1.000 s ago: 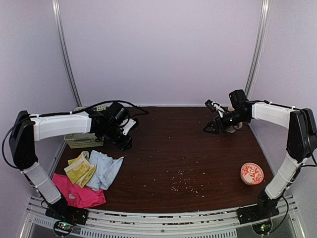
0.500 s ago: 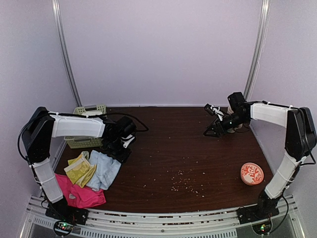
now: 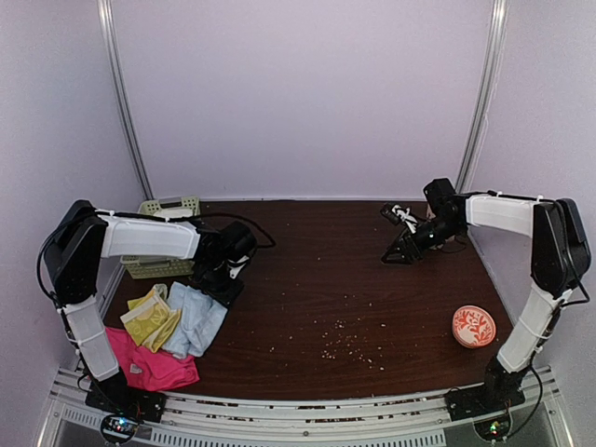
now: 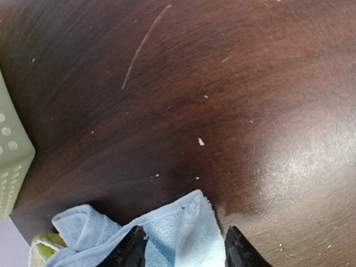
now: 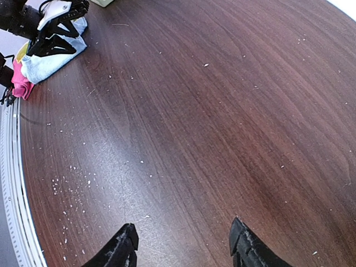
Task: Roll the towels
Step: Pick up the towel from the towel pile, then place the towel at the center of the board.
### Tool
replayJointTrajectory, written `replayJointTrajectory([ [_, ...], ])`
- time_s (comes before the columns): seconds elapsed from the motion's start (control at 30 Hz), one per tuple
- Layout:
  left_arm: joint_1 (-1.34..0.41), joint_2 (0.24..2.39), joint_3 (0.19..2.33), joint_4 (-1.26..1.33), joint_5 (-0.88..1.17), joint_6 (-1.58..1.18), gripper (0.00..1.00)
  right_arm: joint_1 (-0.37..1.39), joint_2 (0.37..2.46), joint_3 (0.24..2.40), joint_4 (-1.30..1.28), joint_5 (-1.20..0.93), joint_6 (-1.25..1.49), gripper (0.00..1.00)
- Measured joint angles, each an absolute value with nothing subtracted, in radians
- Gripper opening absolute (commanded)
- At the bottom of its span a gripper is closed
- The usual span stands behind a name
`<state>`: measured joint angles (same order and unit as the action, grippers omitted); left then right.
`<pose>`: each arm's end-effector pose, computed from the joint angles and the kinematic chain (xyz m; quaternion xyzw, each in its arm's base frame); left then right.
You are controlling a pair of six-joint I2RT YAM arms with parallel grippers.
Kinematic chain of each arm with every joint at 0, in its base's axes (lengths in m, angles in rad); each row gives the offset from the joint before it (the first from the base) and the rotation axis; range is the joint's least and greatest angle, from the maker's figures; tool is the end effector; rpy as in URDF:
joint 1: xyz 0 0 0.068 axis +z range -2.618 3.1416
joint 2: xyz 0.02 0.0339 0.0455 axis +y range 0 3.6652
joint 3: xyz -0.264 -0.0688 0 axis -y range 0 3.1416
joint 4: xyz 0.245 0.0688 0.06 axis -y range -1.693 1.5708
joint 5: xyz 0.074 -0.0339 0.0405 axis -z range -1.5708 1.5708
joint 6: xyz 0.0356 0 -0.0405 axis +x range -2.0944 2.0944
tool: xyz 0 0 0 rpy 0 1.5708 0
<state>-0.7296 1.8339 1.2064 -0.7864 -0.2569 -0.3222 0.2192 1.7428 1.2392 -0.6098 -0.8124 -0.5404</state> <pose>0.2589 -0.2193 0.1660 0.1902 0.9703 0.0714 0.1313 0.3382 0.1018 0.2196 -0.4149 0.7977 0.3466 0.2671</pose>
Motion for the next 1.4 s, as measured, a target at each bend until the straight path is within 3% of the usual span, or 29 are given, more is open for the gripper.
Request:
replayJointTrajectory([
  [0.13, -0.73, 1.858, 1.206, -0.783, -0.231, -0.32, 0.0, 0.232, 1.749, 1.246, -0.626, -0.812, -0.553, 0.56],
  [0.4, -0.744, 1.876, 1.32, -0.819, -0.143, -0.268, 0.0, 0.254, 1.784, 1.312, -0.688, -0.812, -0.575, 0.47],
  [0.63, -0.839, 1.876, 1.814, -0.797, -0.012, -0.138, 0.0, 0.258, 1.806, 1.435, -0.759, -0.811, -0.579, 0.45],
  [0.77, -0.929, 1.846, 1.988, -0.694, 0.053, -0.073, 0.0, 0.247, 1.799, 1.476, -0.788, -0.807, -0.577, 0.45],
  [0.9, -0.979, 1.779, 1.966, -0.61, 0.124, -0.048, 0.0, 0.228, 1.769, 1.502, -0.812, -0.798, -0.573, 0.45],
  [1.03, -0.967, 1.717, 1.791, -0.552, 0.133, -0.043, 0.0, 0.203, 1.724, 1.505, -0.822, -0.779, -0.572, 0.45],
  [1.07, -0.963, 1.704, 1.734, -0.545, 0.137, -0.043, 0.02, 0.2, 1.717, 1.505, -0.822, -0.775, -0.572, 0.45],
  [1.17, -0.953, 1.667, 1.53, -0.55, 0.187, -0.042, 0.23, 0.196, 1.697, 1.501, -0.822, -0.763, -0.572, 0.45],
  [1.27, -0.953, 1.641, 1.381, -0.551, 0.24, -0.039, 0.58, 0.196, 1.695, 1.499, -0.824, -0.76, -0.573, 0.46],
  [1.33, -0.955, 1.6, 1.295, -0.544, 0.24, -0.053, 0.96, 0.196, 1.696, 1.499, -0.83, -0.757, -0.573, 0.46],
  [1.4, -0.953, 1.54, 1.236, -0.538, 0.21, -0.071, 0.98, 0.196, 1.697, 1.5, -0.841, -0.754, -0.573, 0.46],
])
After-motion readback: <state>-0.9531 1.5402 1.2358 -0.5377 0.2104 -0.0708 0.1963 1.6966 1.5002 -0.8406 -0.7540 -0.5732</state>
